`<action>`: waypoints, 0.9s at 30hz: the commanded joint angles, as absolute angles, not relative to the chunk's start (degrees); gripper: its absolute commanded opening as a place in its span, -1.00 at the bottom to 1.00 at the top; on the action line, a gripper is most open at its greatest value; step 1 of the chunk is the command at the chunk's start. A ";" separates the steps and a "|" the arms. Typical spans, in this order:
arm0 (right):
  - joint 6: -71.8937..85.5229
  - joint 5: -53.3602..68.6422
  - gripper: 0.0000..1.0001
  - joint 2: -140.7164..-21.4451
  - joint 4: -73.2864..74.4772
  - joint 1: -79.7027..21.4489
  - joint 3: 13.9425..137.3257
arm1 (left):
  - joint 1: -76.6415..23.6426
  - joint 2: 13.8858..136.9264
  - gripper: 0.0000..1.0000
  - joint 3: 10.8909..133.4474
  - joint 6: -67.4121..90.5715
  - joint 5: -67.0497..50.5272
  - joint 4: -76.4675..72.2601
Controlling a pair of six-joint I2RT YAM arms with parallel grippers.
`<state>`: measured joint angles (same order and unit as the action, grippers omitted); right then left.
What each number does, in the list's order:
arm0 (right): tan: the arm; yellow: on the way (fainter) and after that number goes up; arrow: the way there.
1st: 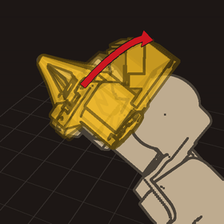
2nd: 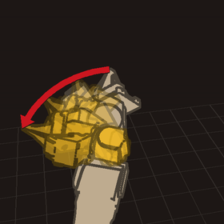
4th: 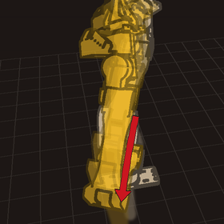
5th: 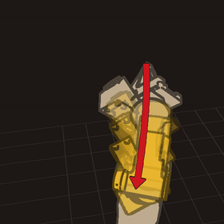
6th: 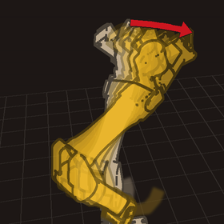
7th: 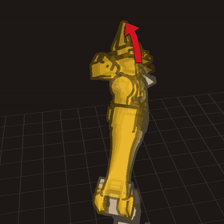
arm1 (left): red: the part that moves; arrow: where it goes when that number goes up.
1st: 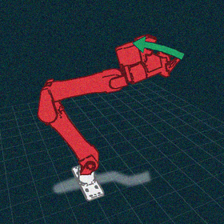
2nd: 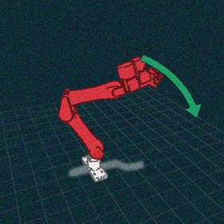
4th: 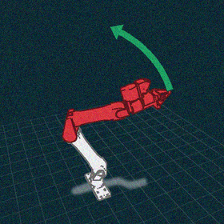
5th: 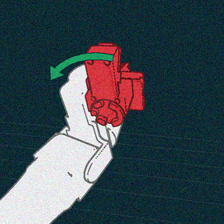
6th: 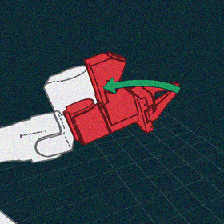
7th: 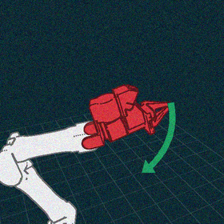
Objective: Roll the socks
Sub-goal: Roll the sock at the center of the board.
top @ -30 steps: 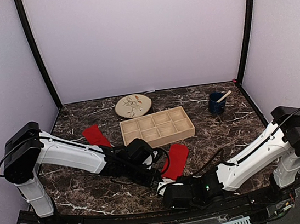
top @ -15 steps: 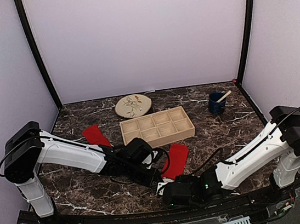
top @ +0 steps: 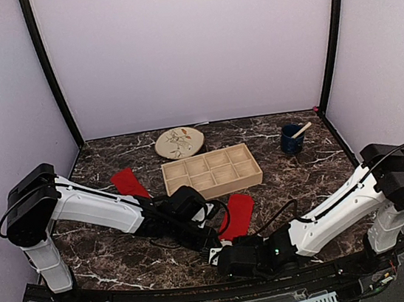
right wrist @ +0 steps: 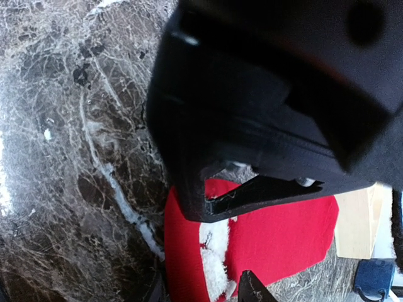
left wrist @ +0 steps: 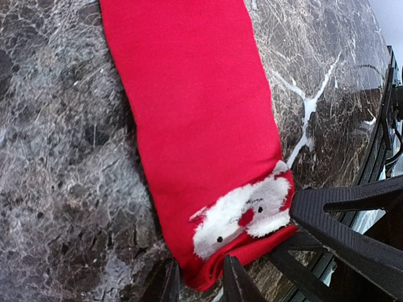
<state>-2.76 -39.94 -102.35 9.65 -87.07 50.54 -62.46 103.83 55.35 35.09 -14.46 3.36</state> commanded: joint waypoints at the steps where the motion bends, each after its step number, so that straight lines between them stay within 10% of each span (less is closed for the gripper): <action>1: -3.96 -39.42 -0.19 -103.71 8.80 -85.98 49.35 | -62.40 105.91 -0.48 54.00 34.52 -15.51 6.96; 12: -0.73 -34.25 -0.78 -104.25 12.66 -84.06 49.70 | -61.80 104.91 -0.43 53.31 35.56 -14.75 6.70; 27: 3.17 -25.92 -0.86 -101.43 11.96 -81.20 48.45 | -57.55 97.65 -0.09 46.82 41.49 -12.05 0.08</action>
